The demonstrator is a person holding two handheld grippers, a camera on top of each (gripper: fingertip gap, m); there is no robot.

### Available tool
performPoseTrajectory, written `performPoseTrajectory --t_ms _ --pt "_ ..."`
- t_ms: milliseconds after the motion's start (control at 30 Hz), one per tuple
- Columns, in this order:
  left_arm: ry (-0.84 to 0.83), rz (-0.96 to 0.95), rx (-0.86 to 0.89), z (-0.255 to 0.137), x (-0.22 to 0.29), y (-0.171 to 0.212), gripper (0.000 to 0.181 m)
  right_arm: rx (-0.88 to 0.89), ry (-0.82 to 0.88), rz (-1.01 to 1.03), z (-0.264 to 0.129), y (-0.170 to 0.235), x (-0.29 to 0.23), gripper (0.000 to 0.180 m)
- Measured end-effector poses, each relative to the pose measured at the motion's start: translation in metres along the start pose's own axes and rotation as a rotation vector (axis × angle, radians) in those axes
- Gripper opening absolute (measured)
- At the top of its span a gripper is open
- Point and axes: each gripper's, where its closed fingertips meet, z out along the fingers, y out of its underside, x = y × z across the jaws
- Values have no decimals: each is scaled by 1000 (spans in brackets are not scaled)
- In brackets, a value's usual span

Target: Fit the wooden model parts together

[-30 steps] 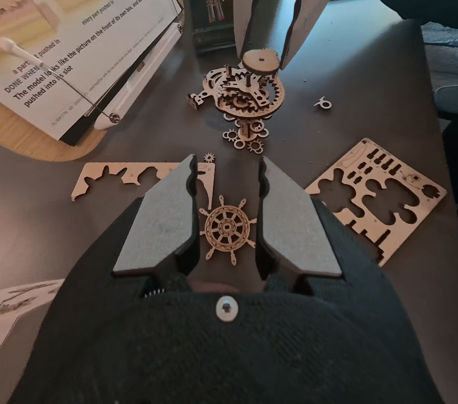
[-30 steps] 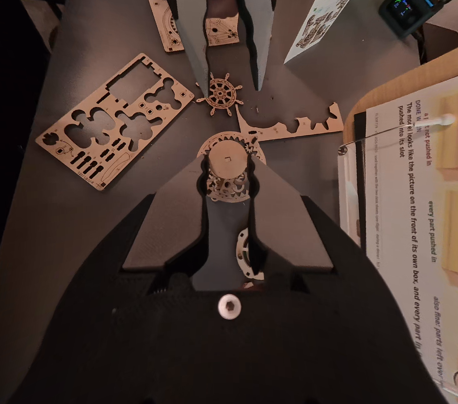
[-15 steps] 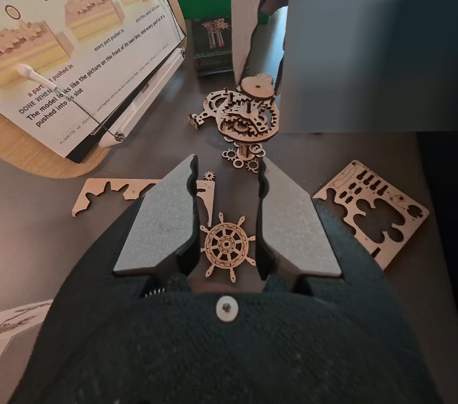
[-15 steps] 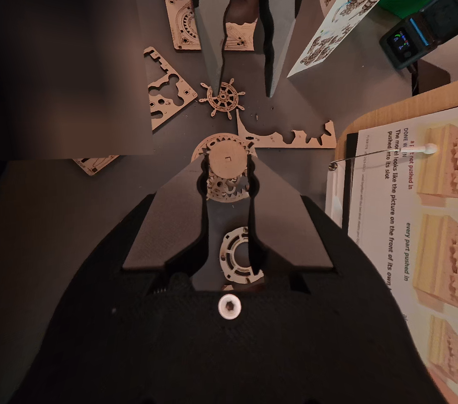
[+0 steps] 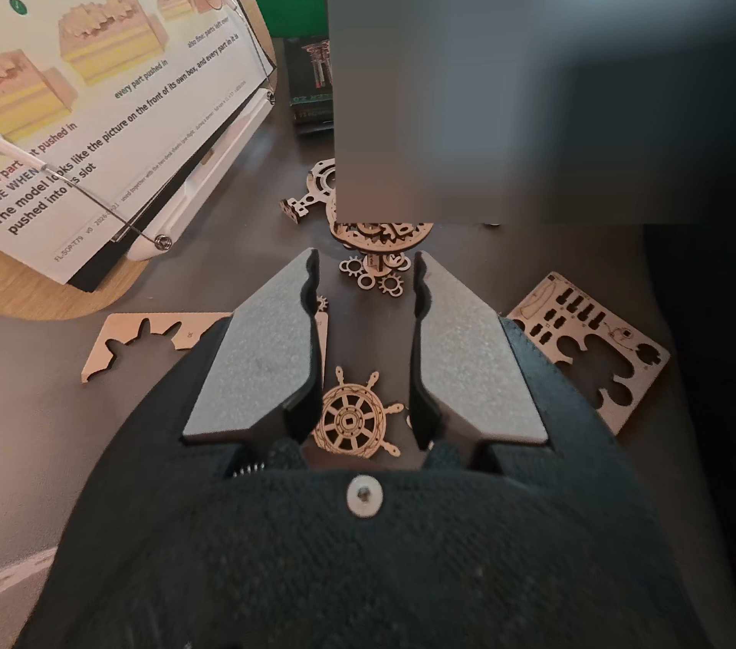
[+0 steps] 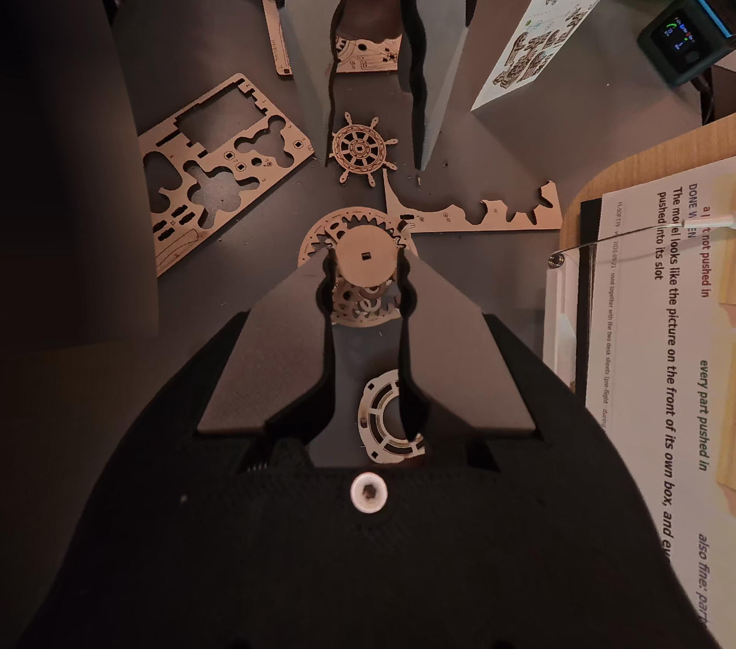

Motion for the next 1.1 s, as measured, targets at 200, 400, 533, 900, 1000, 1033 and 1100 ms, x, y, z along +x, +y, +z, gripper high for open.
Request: performPoseTrajectory --t_ms 200,400,533,900,1000,1033,1100 --pt "35 36 -15 9 6 -7 45 -13 -8 4 1 3 0 28" --pt "80 92 -9 18 12 -20 36 -42 -28 -1 5 6 -1 28" --pt "106 90 -35 28 13 -21 33 -41 -49 2 7 6 -3 28" --pt "104 38 -19 28 5 -23 25 43 -74 77 -12 1 3 13" --pt "112 20 -26 29 4 -21 20 24 -85 103 -8 6 1 17" --pt "113 13 -33 30 4 -20 21 16 -81 107 -7 7 1 18" --pt "111 -5 -40 31 4 -19 21 13 -66 123 -5 9 3 17"
